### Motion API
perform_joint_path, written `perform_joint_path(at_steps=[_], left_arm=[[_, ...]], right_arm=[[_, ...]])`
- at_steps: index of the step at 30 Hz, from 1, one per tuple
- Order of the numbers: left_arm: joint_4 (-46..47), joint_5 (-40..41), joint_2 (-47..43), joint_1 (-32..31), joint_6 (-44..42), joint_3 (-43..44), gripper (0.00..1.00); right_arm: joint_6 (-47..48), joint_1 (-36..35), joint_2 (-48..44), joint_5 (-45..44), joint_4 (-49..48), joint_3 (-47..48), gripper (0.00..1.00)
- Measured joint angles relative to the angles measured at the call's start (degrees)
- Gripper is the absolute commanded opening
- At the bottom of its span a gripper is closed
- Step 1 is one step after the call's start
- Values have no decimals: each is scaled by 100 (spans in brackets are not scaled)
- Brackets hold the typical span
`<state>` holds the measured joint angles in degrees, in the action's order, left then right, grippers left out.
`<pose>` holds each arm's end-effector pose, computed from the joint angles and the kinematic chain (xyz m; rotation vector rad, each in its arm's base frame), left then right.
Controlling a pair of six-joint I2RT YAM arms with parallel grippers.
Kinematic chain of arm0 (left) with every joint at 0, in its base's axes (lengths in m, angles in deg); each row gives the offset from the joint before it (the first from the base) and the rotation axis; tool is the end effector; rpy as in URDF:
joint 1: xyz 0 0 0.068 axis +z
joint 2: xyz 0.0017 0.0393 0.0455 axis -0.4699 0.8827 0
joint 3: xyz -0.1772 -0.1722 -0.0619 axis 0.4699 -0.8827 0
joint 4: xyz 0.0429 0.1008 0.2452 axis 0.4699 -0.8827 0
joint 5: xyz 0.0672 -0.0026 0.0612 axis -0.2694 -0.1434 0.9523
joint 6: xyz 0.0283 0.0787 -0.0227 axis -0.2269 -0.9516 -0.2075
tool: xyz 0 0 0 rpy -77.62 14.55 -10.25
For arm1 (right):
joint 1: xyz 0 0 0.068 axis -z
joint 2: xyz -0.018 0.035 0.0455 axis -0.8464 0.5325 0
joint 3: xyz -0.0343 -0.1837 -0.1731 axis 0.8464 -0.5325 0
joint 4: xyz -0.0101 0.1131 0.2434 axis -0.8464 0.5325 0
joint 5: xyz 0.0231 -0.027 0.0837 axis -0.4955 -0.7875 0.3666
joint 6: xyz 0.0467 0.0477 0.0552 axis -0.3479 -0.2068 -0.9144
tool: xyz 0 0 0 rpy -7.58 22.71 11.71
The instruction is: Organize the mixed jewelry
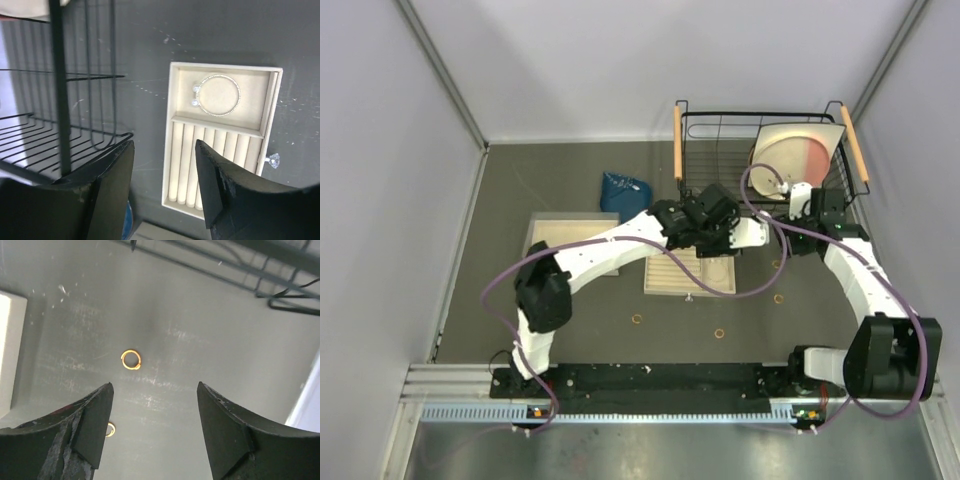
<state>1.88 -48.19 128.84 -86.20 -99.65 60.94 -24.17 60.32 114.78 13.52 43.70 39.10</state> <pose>0.2521 -0.4086 0.2381 1.8037 1.6150 -0.1850 0.2888 -0.0088 0.1997 -0.3621 2.4331 -0.0973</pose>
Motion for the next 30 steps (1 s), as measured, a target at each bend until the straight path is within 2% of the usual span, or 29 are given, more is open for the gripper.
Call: perform_joint_path(at_steps=[3,4,7,13,24,30], left_arm=[[168,11,-444,0,66,-225,58],[192,20,-520,0,81,-293,57],[221,46,-629,0,140,-533,57],[201,105,-629,0,186,-802,57],[229,203,-629,0,190,-802,56],[319,223,-632,0,232,-883,56]], right_arm=[[68,4,286,70,15,-133,61],[72,4,345,96,28,-149,55],[114,4,640,236,46,-173,52],[116,4,1187,380,26,-173,48],[111,9,1377,417,-212,-168,40],[186,63,1340,516,-402,-295,40]])
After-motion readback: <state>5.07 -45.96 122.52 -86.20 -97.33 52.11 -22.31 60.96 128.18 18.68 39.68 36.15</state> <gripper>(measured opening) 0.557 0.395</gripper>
